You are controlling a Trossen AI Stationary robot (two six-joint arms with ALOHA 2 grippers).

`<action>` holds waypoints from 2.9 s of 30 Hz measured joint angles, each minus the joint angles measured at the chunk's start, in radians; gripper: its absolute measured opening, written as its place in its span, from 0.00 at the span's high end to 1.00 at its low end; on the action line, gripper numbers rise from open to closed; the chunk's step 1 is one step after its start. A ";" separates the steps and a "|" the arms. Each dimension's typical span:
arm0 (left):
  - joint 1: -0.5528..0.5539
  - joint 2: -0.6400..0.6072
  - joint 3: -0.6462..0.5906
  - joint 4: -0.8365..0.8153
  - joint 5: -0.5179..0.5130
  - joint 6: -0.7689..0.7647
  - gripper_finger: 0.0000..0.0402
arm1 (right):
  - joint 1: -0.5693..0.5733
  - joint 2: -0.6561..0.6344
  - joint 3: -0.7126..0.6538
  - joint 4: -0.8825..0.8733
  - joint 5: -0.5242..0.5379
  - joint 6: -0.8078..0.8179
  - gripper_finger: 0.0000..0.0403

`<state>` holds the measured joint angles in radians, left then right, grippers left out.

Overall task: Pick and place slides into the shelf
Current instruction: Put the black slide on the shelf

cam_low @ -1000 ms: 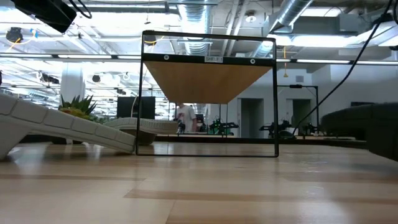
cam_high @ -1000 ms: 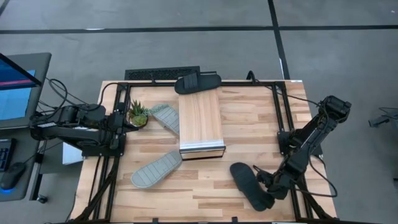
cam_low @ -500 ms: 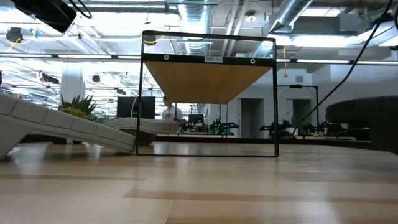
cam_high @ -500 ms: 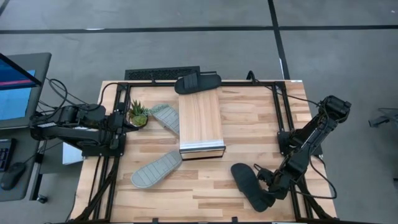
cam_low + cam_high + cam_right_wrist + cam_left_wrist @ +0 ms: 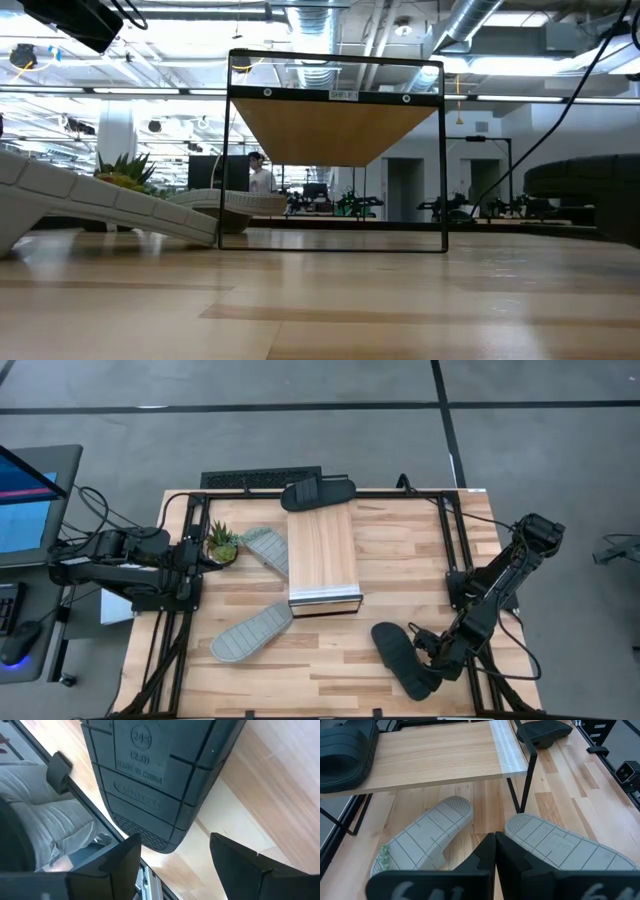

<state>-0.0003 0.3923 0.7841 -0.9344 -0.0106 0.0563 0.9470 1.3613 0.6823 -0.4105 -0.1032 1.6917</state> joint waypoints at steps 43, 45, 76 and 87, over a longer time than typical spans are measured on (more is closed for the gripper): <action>0.000 0.000 0.000 0.000 0.000 0.000 1.00 | -0.063 0.001 -0.001 0.003 -0.004 -0.147 0.43; 0.000 0.000 0.000 0.000 0.000 0.000 1.00 | -0.055 0.010 -0.001 0.006 -0.004 -0.147 0.43; 0.000 0.000 0.000 0.000 0.000 0.000 1.00 | -0.086 -0.018 0.026 0.011 0.064 -0.113 0.88; 0.000 0.000 0.000 0.000 0.000 0.000 1.00 | -0.134 -0.217 0.259 -0.894 0.318 -0.065 0.88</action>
<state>-0.0005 0.3927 0.7837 -0.9341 -0.0106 0.0563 0.8126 1.1444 0.9416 -1.3048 0.2150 1.6269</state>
